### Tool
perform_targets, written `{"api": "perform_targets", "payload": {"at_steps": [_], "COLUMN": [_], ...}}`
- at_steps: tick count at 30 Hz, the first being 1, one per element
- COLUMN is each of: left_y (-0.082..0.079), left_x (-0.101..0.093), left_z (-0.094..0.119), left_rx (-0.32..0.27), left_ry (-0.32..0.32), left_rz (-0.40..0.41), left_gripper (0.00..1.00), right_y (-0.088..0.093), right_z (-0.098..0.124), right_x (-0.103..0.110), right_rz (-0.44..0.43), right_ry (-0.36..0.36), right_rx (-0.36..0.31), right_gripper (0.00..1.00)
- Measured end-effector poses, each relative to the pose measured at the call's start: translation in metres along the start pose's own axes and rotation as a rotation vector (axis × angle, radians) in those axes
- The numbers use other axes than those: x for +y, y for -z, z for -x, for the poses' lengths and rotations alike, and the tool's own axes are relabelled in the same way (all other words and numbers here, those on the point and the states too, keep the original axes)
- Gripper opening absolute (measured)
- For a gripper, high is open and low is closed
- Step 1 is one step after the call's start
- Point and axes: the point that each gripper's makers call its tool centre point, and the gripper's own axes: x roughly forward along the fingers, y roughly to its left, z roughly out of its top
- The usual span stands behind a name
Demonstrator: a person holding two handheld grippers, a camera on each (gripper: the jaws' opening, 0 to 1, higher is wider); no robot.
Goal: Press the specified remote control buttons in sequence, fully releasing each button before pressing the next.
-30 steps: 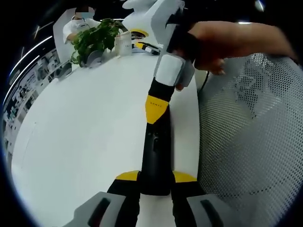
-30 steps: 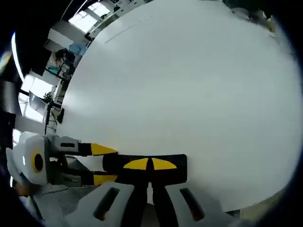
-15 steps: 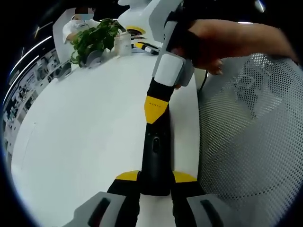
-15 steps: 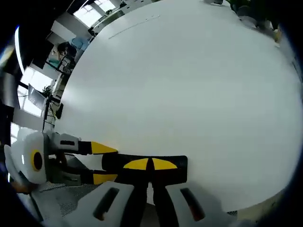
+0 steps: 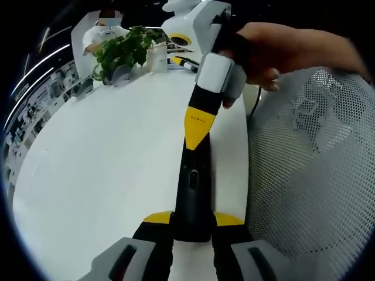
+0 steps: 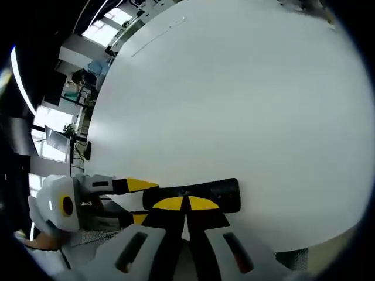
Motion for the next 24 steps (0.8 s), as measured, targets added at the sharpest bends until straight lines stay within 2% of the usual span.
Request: {"api": "perform_targets", "payload": {"at_steps": [8, 15, 24], "left_y": [-0.0001, -0.0005, -0.0007], "left_x": [0.0004, 0.0002, -0.0003], "left_z": [-0.0002, -0.0005, -0.0006], "left_rx": [-0.004, 0.005, 0.032], "left_ry": [0.001, 0.011, 0.019], "left_rz": [-0.002, -0.014, -0.03], "left_gripper": [0.24, 0.24, 0.25], "right_y": [0.0081, 0.0032, 0.0079], "right_z": [-0.007, -0.0039, -0.0072], "right_x": [-0.0003, -0.0051, -0.0031], "right_rz": [0.013, 0.014, 0.043], "right_ry": [0.016, 0.025, 0.022], "right_rx": [0.042, 0.02, 0.055], "right_gripper": [0.0, 0.0, 0.0]}}
